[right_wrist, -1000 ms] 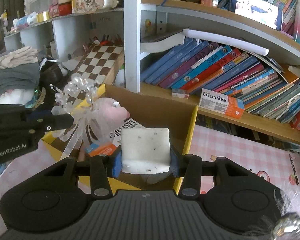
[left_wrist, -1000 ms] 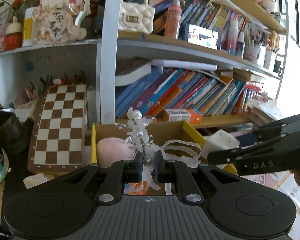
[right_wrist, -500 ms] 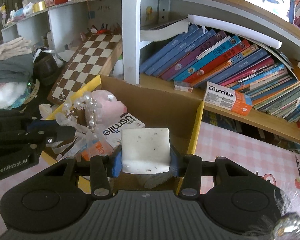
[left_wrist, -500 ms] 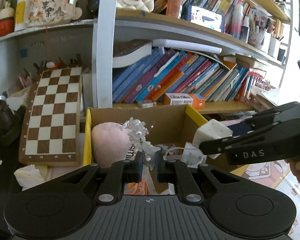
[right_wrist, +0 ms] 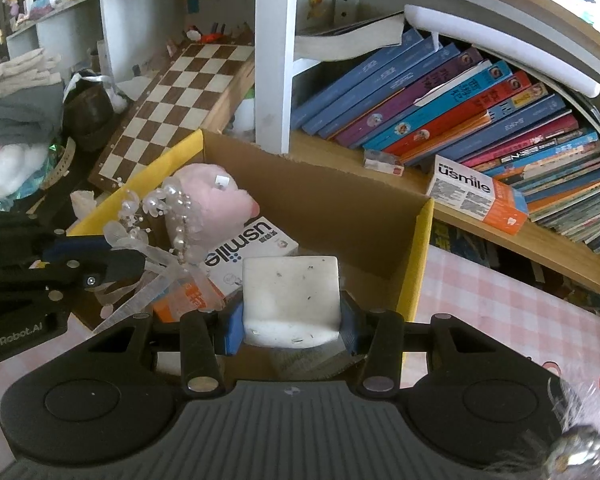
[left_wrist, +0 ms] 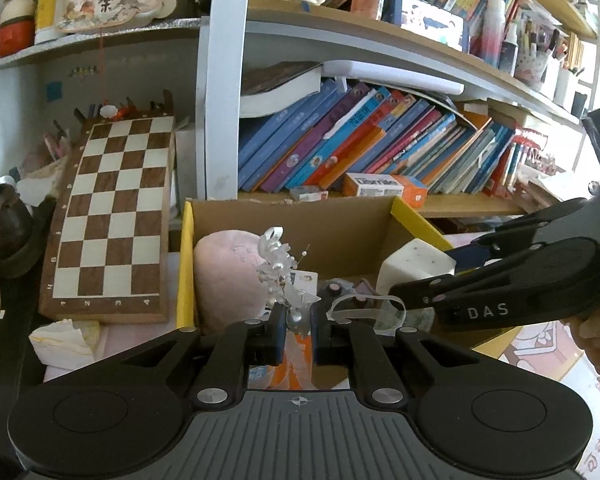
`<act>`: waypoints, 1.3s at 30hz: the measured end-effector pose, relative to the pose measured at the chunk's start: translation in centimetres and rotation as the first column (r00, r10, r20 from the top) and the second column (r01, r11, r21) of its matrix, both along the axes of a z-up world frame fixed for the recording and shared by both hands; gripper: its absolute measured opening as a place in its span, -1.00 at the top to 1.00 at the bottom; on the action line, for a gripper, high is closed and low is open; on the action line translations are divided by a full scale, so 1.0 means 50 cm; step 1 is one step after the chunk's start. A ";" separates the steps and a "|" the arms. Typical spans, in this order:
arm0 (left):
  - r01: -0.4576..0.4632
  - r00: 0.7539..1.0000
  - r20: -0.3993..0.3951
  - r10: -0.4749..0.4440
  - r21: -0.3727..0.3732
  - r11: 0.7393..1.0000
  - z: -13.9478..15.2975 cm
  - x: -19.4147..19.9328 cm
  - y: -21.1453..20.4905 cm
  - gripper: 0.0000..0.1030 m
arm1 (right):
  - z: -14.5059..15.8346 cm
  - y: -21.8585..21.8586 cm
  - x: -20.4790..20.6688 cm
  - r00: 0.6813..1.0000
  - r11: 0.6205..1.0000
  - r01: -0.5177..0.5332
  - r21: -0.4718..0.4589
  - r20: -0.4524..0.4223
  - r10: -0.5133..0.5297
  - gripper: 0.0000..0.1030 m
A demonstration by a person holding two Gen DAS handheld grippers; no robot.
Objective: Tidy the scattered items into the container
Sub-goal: 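Lower both tools into the yellow box and open them, releasing the clip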
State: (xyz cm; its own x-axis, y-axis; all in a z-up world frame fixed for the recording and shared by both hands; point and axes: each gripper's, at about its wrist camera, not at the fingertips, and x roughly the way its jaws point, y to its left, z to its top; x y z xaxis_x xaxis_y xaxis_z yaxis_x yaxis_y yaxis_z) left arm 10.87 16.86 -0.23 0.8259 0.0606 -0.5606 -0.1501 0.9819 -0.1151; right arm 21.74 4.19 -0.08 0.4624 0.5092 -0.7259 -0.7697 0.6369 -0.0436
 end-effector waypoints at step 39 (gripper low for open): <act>-0.092 0.995 0.040 0.092 0.014 0.996 0.003 -0.059 0.017 -0.42 | -0.048 0.110 0.015 0.989 0.985 -0.149 -0.087 -0.022 0.147 0.15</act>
